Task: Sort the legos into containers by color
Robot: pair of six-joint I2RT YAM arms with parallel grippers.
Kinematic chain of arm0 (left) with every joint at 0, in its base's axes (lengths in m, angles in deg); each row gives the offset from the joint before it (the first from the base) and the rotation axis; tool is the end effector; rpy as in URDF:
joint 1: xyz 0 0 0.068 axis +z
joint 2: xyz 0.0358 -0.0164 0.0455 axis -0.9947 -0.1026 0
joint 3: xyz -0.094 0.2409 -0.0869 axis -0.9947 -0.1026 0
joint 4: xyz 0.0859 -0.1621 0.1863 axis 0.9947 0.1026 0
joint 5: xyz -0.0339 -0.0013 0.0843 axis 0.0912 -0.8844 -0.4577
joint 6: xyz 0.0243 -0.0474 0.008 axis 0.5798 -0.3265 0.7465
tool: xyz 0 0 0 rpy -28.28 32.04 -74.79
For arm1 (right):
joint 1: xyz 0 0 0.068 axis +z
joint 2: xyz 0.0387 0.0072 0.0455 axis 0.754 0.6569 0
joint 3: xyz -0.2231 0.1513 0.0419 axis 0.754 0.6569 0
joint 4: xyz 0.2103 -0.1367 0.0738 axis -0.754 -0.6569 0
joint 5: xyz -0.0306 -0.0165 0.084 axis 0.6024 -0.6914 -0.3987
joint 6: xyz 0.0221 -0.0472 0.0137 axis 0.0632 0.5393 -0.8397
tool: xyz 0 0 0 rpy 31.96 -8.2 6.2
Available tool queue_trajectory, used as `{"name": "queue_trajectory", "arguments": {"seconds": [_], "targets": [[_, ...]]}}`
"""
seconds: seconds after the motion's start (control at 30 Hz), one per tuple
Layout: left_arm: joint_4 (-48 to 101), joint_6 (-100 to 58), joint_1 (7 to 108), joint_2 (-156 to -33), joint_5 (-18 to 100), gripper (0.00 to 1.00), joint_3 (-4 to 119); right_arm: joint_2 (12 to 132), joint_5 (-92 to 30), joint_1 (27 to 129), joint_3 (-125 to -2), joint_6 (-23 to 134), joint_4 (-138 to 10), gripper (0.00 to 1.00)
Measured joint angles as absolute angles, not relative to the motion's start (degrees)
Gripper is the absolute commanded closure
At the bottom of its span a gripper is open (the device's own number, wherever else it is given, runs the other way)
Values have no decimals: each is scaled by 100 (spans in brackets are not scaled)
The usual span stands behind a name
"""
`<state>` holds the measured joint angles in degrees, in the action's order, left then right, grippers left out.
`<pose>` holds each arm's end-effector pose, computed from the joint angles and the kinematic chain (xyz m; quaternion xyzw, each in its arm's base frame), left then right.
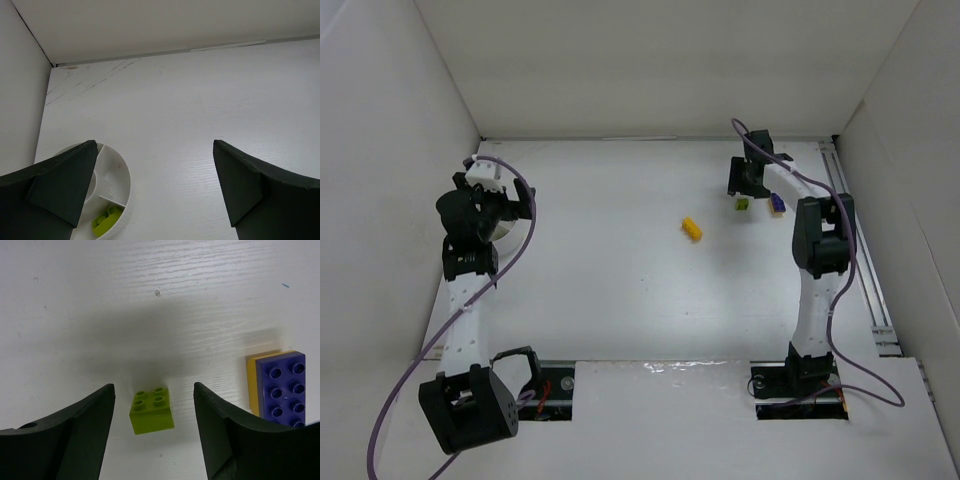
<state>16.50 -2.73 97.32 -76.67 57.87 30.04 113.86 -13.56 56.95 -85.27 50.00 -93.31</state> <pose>0.2335 0.0395 0.3397 0.1127 0.7001 -0.0322 0.7043 0.4690 0.0596 0.1946 0.0634 0.9493 -0.0303 0.3065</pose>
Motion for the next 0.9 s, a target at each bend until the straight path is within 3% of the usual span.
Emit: {"name": "queue_trajectory", "arguments": {"seconds": [0.23,0.77,0.9], "targets": [[1637,-273,9732,-7783,5790,1,3004,11522,-1339,5695,-8588,5009,-9571,28],[1604,-280,9732,-7907,5790,1,3004,11679,-1359,5695,-8721,5118,-9796,38],[1589,-280,9732,-7949,5790,1,3004,11681,-1365,5695,-8721,5164,-9820,45]]}}
